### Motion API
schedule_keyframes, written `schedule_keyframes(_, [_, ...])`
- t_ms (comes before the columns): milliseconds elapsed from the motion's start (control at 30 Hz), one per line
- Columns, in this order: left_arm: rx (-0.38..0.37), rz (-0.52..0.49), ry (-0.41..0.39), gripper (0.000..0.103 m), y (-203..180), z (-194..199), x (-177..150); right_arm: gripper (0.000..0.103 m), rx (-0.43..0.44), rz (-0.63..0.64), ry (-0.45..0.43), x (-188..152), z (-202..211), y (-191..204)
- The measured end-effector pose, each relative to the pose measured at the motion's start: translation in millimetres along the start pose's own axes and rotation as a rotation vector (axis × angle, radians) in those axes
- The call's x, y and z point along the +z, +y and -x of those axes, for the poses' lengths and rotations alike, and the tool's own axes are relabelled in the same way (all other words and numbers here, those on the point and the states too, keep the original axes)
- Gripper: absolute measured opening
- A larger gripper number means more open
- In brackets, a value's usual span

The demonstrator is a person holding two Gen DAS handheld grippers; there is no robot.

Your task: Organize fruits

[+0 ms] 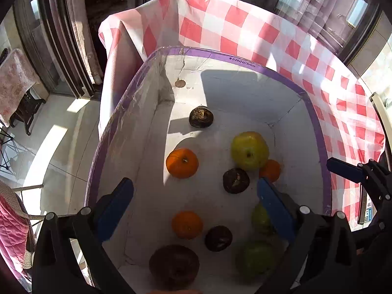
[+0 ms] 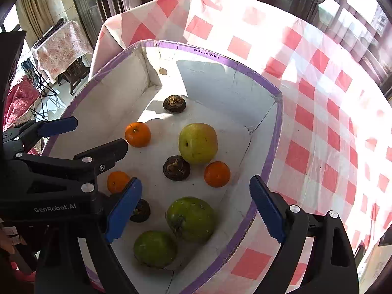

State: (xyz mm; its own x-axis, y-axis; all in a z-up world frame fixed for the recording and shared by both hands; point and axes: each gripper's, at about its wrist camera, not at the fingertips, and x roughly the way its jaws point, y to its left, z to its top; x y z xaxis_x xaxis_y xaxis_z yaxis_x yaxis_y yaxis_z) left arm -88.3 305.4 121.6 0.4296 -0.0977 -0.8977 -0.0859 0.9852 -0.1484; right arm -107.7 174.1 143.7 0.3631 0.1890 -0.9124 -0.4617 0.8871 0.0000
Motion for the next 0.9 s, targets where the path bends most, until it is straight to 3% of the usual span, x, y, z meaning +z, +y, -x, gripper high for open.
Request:
schedule_keyframes(200, [0.098, -0.047, 0.011, 0.101, 0, -6, -7, 0.086, -0.044, 0.067, 0.063, -3, -12, 13])
schedule_keyframes(367, [0.115, -0.040, 0.015, 0.101, 2, -9, -8, 0.086, -0.074, 0.059, 0.081, -5, -21, 9])
schedule_keyframes(900, [0.124, -0.037, 0.038, 0.101, 4, -15, -13, 0.086, -0.050, 0.028, 0.065, -5, -19, 2])
